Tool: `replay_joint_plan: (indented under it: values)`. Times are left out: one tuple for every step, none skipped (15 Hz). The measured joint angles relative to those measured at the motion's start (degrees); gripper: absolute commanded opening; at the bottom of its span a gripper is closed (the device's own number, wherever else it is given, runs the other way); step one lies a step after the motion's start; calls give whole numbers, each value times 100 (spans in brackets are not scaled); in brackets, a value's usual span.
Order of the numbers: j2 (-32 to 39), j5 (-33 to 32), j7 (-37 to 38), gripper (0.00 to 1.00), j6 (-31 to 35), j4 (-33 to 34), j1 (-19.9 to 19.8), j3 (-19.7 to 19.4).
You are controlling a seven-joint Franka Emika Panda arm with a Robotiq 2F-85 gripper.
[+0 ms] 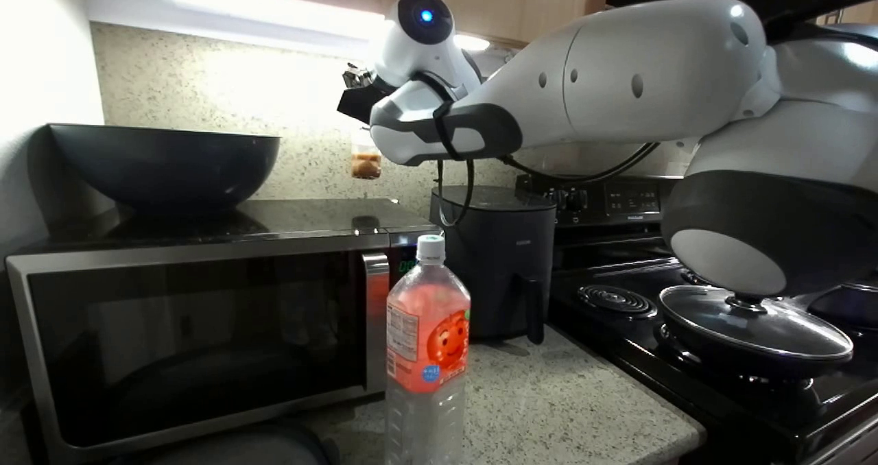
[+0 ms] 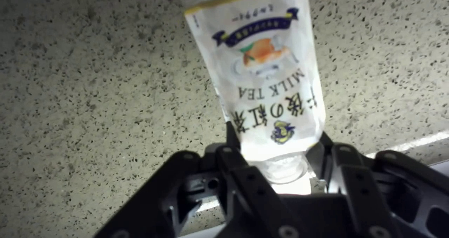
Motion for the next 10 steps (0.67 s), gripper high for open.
replay_joint_plan:
  values:
    - [9,-9,-39,23,-1,-28,-1,6]
    - [13,-13,-105,23,0,-95,0,8]
    - [10,-14,-162,23,1,-206,2,5]
    - [6,-14,-172,23,4,-356,2,-16]
    - [-11,-14,-172,23,6,-549,5,-30]
    - [-45,-14,-157,23,107,-754,17,-85]
    - [-108,-14,-155,23,115,-979,54,-162]
    - [-170,-14,-154,23,115,-1240,114,-249]
    - [-219,-14,-140,23,115,-1509,194,-369]
    - [-262,-13,-83,48,128,-1759,292,-499]
